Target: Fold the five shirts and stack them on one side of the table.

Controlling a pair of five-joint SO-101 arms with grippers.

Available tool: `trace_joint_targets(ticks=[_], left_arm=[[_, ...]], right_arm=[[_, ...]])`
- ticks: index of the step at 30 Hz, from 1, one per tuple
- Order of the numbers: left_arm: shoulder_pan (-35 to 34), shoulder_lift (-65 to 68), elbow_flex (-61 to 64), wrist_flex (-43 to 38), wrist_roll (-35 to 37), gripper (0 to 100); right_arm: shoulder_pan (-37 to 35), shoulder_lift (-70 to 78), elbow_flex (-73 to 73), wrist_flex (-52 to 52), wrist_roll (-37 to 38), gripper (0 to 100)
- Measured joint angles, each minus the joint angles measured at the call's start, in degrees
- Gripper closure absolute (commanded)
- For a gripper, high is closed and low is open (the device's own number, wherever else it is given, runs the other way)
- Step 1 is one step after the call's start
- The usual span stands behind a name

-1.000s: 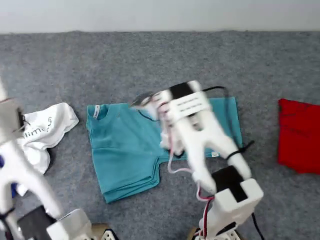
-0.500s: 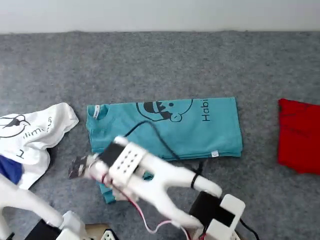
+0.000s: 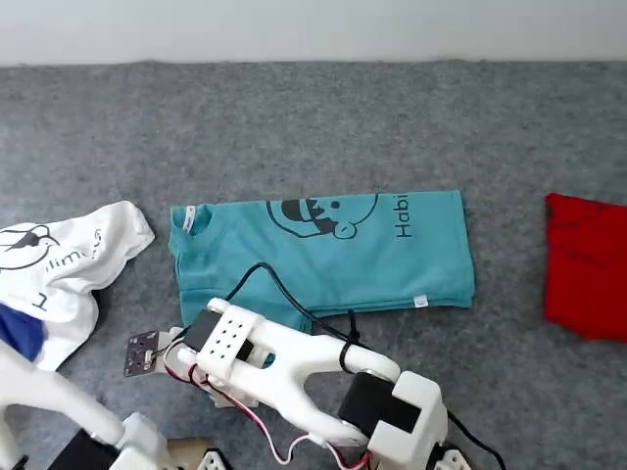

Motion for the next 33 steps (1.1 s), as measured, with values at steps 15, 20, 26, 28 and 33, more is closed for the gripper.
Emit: trace_joint_targets(ticks=[15, 20, 26, 28, 33], left_arm=[[0.0, 0.0, 0.0, 0.0, 0.0, 99], [0.0, 0.0, 0.0, 0.0, 0.0, 99], [0.0, 0.0, 0.0, 0.0, 0.0, 99], [0.0, 0.0, 0.0, -0.5, 0.0, 99], [0.0, 0.0, 0.0, -1.0, 0.0, 99]], right_arm=[[1.3, 0.9, -1.8, -1.2, 0.0, 98.9], [2.5, 0.2, -4.0, 4.2, 0.1, 98.9], [7.3, -2.9, -11.0, 7.9, 2.9, 98.9], [9.3, -2.9, -14.2, 8.1, 4.0, 98.9], [14.9, 1.7, -23.8, 8.2, 6.9, 98.9]])
